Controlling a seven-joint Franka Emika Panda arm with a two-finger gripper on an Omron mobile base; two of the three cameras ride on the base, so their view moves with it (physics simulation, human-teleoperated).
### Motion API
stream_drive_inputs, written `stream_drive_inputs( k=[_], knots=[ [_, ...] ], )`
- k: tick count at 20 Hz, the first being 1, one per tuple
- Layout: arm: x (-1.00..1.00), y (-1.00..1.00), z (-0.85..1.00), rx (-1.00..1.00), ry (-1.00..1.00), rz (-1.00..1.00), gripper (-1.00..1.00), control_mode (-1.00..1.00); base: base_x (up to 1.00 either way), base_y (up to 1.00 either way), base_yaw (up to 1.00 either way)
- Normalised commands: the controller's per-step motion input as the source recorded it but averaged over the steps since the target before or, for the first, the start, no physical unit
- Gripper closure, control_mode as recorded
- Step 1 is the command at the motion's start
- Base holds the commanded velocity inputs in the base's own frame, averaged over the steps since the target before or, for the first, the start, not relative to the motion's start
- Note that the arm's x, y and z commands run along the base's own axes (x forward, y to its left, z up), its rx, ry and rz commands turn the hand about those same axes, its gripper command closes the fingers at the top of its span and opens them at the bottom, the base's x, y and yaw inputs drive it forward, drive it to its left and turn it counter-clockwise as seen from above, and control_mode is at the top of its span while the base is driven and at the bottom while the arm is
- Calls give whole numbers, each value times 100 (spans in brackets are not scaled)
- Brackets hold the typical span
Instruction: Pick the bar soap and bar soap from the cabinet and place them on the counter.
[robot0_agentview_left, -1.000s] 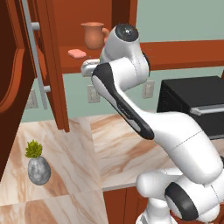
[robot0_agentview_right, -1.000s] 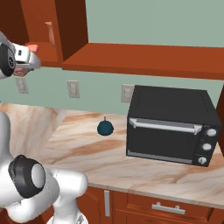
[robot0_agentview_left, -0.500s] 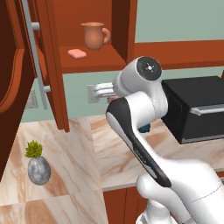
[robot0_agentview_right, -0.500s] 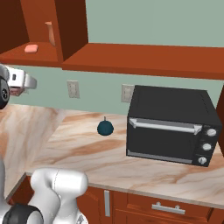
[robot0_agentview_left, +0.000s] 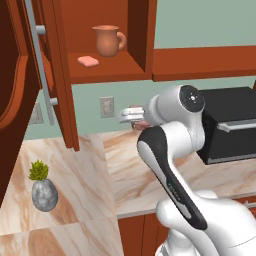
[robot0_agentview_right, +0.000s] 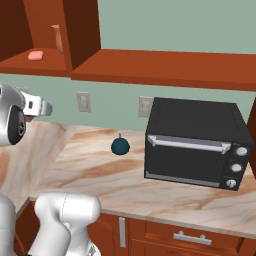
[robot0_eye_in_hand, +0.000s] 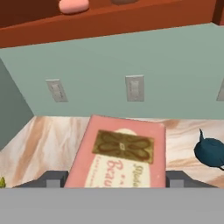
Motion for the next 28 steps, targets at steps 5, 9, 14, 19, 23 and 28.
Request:
stream_drive_inputs(
  k=[5,9,14,19,23,28],
  knots=[
    [2,-3,-43,0,0,5,100,-100,0,0,0],
    [1,0,-38,0,1,3,100,-100,0,0,0],
    [6,0,-36,0,7,1,100,-100,0,0,0],
    [10,0,-31,-5,11,0,100,-100,0,0,0],
    [16,0,-36,-4,11,0,100,-100,0,0,0],
    [18,0,-50,0,6,1,100,-100,0,0,0]
  ],
)
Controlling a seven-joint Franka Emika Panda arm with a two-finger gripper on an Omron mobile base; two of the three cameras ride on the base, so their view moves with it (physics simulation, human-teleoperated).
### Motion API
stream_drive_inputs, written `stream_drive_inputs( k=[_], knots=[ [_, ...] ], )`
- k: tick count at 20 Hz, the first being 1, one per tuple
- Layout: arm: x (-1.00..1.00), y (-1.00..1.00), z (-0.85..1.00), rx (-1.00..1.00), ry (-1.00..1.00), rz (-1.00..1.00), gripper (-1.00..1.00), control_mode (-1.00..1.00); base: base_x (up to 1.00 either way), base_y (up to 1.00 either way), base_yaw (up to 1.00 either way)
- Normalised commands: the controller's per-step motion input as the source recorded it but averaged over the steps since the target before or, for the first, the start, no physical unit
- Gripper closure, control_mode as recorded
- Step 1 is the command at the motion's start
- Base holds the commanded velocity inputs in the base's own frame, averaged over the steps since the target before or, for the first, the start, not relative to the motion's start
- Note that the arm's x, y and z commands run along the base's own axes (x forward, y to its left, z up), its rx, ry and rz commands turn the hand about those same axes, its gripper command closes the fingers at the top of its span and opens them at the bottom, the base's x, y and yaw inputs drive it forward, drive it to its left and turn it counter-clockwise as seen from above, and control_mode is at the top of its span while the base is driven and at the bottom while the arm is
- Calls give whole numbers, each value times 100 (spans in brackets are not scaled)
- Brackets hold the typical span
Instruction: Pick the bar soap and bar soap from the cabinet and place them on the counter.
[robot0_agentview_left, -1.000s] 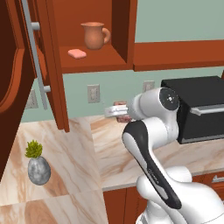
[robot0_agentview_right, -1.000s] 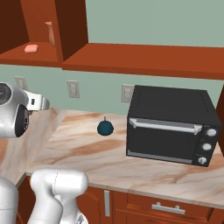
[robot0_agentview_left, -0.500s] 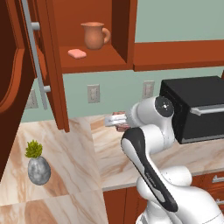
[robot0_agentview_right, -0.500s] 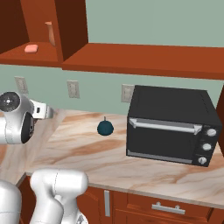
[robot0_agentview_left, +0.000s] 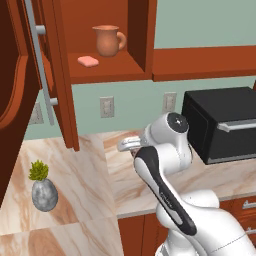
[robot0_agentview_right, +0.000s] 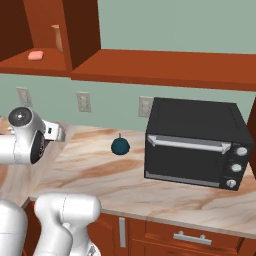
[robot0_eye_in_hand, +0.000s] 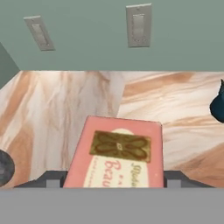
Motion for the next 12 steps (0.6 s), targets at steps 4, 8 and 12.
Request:
stream_drive_inputs(
  k=[4,8,12],
  knots=[
    [25,0,-54,-1,7,0,100,-100,0,0,0],
    [24,0,-50,-5,5,0,100,-100,0,0,0],
    [25,-1,-47,-4,4,0,100,-100,0,0,0]
  ],
)
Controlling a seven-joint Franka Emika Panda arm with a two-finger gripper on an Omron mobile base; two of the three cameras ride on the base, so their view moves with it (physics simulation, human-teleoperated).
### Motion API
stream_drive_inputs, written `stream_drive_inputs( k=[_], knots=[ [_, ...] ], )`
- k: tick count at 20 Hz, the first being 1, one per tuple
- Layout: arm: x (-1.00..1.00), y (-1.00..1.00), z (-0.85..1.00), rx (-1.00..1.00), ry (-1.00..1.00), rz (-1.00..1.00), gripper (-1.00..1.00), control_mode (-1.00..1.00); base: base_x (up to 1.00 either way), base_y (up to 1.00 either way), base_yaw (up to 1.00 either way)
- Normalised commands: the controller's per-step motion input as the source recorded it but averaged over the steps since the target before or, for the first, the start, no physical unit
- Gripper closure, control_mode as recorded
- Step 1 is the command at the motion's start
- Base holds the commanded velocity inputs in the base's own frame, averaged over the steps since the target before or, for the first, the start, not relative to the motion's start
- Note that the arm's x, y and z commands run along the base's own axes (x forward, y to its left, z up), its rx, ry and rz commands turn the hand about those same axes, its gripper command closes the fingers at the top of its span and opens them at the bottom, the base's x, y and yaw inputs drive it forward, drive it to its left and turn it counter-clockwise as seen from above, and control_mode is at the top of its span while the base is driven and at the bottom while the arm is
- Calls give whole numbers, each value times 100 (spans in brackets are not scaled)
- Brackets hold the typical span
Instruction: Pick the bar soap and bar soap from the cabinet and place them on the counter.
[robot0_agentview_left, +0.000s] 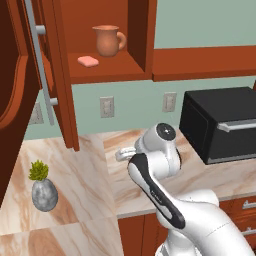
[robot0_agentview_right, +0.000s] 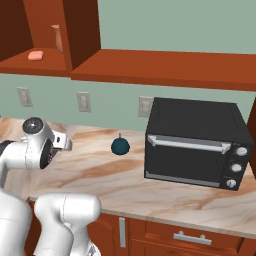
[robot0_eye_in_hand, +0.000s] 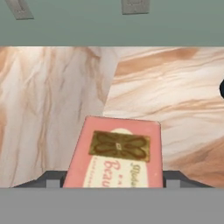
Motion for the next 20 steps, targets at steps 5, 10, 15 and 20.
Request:
stream_drive_inputs(
  k=[5,10,15,20],
  knots=[
    [28,0,-49,-2,4,0,100,-100,0,0,0],
    [25,0,-45,-3,5,0,100,-100,0,0,0],
    [29,0,-48,-5,6,0,100,-100,0,0,0],
    [19,0,-38,-3,2,0,100,-100,0,0,0]
  ],
)
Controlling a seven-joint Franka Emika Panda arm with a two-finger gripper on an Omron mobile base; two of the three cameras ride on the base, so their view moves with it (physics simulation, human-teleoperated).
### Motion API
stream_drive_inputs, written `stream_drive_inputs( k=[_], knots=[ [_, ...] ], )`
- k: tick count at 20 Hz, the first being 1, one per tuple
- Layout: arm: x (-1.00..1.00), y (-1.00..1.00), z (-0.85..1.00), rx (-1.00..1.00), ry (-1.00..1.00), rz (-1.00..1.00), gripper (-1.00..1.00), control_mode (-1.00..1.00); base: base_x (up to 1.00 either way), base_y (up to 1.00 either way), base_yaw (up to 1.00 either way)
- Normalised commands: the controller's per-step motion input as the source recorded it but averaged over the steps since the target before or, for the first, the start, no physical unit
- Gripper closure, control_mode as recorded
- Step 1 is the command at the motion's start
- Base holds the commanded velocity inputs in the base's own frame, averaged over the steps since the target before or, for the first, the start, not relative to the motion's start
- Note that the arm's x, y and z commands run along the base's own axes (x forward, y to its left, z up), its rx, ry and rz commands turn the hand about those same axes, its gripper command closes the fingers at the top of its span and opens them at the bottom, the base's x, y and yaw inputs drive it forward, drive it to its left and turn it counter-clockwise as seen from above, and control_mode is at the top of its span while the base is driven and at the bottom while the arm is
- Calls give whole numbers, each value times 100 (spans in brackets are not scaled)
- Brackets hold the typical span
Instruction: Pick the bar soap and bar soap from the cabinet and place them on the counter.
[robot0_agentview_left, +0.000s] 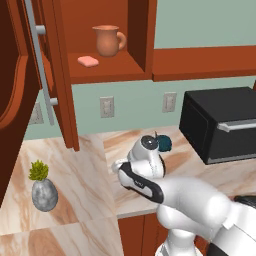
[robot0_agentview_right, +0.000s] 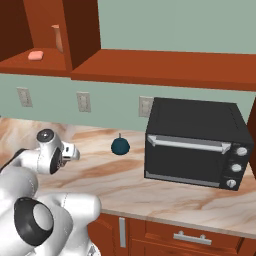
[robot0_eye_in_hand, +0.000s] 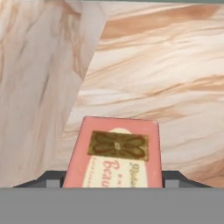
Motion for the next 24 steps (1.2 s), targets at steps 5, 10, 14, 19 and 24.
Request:
stream_drive_inputs(
  k=[5,10,14,19,24],
  knots=[
    [18,0,-39,0,1,1,100,-100,0,0,0],
    [15,0,-35,0,1,1,100,-100,0,0,0],
    [15,0,-35,0,1,0,100,-100,0,0,0],
    [17,0,-36,0,3,0,100,-100,0,0,0],
    [16,0,-32,0,1,0,100,-100,0,0,0]
  ],
)
